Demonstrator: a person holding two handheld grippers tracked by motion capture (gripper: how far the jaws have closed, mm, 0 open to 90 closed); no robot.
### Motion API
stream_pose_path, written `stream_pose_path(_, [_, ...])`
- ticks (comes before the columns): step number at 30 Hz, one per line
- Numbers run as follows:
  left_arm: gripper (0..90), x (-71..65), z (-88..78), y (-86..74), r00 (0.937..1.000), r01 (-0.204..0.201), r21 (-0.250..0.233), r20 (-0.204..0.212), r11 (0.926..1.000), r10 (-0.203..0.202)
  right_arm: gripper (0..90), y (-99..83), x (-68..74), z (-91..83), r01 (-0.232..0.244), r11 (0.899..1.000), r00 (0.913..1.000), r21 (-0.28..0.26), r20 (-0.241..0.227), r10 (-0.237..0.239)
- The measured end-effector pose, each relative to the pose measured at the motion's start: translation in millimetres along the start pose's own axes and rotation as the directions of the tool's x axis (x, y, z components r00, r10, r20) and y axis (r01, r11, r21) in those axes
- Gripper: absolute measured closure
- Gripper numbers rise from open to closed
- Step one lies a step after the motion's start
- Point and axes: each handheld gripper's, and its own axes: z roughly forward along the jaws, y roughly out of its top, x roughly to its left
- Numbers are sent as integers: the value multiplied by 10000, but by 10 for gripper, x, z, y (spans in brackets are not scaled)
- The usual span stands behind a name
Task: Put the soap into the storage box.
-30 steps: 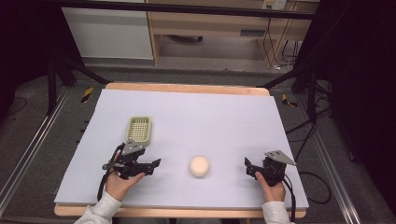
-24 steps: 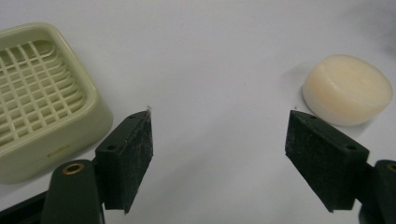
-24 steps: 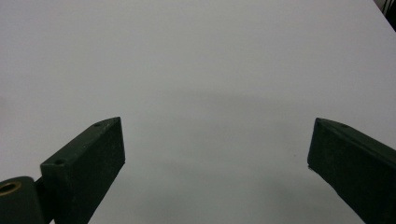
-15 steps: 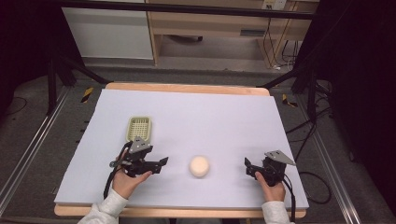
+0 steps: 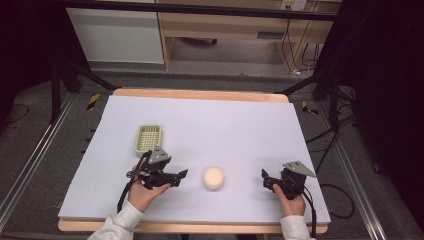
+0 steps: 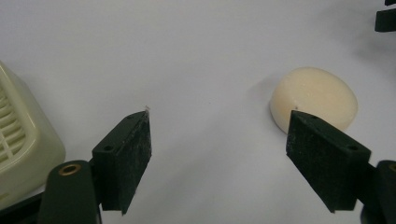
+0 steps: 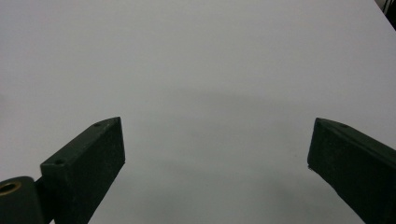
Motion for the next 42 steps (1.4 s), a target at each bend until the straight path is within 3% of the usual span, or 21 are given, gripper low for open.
stream_pose_path(42, [195,-349,248,220,9958,-504,282,781,9983,481,45,1,4,6,24,10000,10000,33,-21,-24])
